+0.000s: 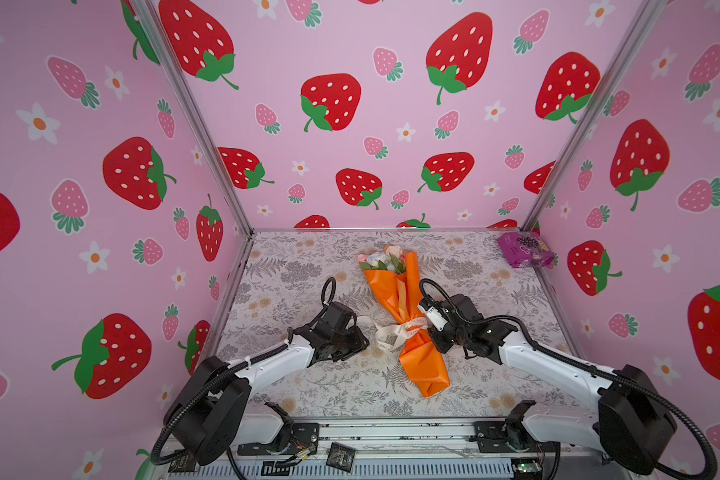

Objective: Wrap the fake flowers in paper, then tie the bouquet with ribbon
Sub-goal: 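Bring the left gripper to the knot beside the right gripper's ribbon end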

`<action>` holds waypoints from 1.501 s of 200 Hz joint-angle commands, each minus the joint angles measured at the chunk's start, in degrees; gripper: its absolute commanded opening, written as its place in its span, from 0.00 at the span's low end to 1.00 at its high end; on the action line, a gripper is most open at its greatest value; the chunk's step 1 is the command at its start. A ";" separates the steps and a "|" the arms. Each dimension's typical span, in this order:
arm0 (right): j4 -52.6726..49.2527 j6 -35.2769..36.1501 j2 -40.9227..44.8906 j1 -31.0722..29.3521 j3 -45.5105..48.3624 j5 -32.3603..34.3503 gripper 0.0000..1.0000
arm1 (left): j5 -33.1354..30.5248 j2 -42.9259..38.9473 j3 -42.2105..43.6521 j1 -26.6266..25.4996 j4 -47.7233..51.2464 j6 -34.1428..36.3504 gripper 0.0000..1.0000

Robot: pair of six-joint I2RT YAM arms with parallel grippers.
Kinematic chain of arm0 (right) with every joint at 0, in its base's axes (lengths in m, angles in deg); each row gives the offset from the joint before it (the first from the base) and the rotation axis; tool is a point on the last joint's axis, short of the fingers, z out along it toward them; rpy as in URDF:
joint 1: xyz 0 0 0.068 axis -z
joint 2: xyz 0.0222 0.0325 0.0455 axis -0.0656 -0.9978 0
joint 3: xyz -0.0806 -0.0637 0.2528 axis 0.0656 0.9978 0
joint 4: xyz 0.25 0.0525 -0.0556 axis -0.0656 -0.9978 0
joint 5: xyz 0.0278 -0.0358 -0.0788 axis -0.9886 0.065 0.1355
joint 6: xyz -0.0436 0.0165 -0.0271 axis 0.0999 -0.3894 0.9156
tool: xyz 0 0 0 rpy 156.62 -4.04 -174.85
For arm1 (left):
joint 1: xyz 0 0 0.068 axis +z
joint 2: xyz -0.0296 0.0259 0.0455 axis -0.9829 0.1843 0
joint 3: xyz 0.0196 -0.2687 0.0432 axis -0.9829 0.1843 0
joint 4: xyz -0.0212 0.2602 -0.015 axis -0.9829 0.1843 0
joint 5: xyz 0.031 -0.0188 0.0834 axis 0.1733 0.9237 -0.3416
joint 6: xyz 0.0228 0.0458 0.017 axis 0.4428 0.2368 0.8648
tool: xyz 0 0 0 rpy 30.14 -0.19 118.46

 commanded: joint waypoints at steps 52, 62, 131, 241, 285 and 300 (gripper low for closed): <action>2.00 -4.30 3.00 0.70 1.84 -1.04 0.00 | 6.23 6.59 -18.90 -3.62 1.19 28.64 0.44; 2.29 -5.86 3.33 1.17 2.17 -2.51 0.00 | 4.56 8.56 -20.73 -5.75 1.64 33.21 0.40; 5.80 -16.29 5.27 2.63 6.47 -11.30 0.00 | 5.01 16.55 -27.94 -13.19 0.53 62.15 0.42; 8.57 -16.73 7.29 3.88 8.75 -10.67 0.00 | -3.28 26.53 -35.36 -14.22 5.92 70.89 0.38; 9.63 -17.93 7.65 4.57 9.94 -10.94 0.00 | -1.02 29.57 -36.80 -13.88 7.18 71.66 0.36; 10.24 -18.20 7.78 4.87 10.36 -11.56 0.00 | -1.78 30.07 -36.17 -13.81 6.59 71.57 0.35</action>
